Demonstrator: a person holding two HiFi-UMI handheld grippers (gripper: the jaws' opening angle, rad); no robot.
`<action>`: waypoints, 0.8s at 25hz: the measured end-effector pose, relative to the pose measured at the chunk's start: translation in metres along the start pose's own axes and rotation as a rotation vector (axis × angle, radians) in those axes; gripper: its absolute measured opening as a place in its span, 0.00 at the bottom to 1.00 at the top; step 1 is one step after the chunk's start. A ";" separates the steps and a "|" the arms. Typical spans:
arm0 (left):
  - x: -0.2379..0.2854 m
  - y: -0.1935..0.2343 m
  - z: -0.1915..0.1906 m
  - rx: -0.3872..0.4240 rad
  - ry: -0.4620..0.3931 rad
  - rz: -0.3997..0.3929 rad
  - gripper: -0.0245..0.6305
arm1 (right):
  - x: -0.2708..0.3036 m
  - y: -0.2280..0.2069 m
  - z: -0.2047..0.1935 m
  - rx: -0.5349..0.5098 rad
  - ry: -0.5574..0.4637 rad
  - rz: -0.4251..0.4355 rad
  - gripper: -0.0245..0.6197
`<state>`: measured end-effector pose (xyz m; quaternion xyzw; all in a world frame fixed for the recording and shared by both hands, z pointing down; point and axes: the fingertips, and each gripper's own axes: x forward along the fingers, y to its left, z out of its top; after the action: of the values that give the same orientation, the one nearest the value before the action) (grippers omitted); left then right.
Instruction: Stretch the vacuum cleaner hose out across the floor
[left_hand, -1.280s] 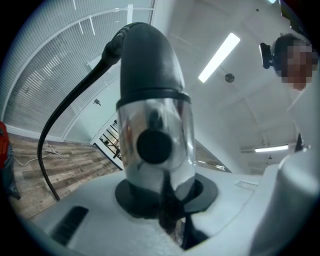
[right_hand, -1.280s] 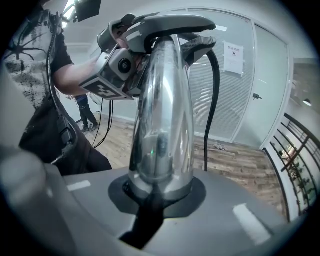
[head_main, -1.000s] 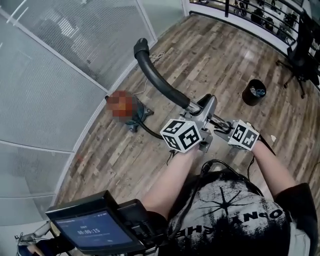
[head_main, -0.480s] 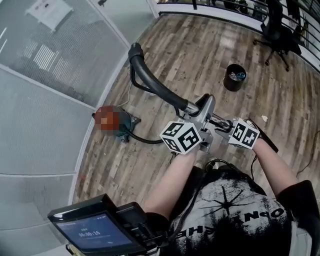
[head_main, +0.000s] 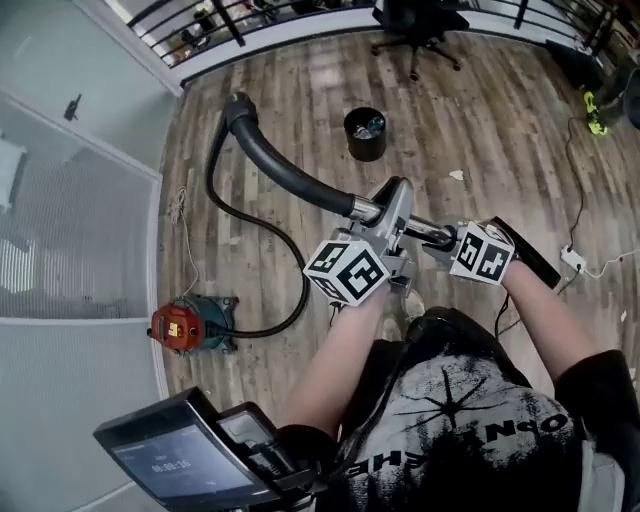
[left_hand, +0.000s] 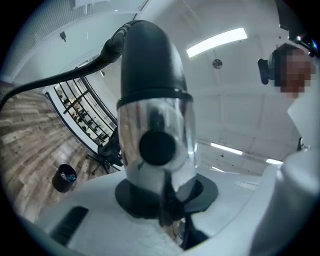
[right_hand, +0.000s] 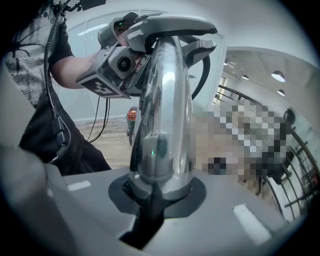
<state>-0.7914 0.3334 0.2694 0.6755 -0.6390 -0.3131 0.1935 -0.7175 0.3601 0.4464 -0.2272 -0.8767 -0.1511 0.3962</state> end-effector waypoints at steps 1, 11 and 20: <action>0.007 -0.005 -0.009 -0.014 0.022 -0.028 0.16 | -0.006 0.002 -0.010 0.032 0.010 -0.021 0.12; 0.068 -0.078 -0.078 -0.085 0.186 -0.227 0.16 | -0.081 0.008 -0.083 0.215 0.072 -0.212 0.13; 0.133 -0.147 -0.183 -0.105 0.269 -0.292 0.16 | -0.151 0.018 -0.195 0.301 0.074 -0.268 0.13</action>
<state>-0.5609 0.1936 0.2821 0.7856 -0.4856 -0.2776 0.2646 -0.4980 0.2466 0.4575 -0.0408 -0.8966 -0.0781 0.4340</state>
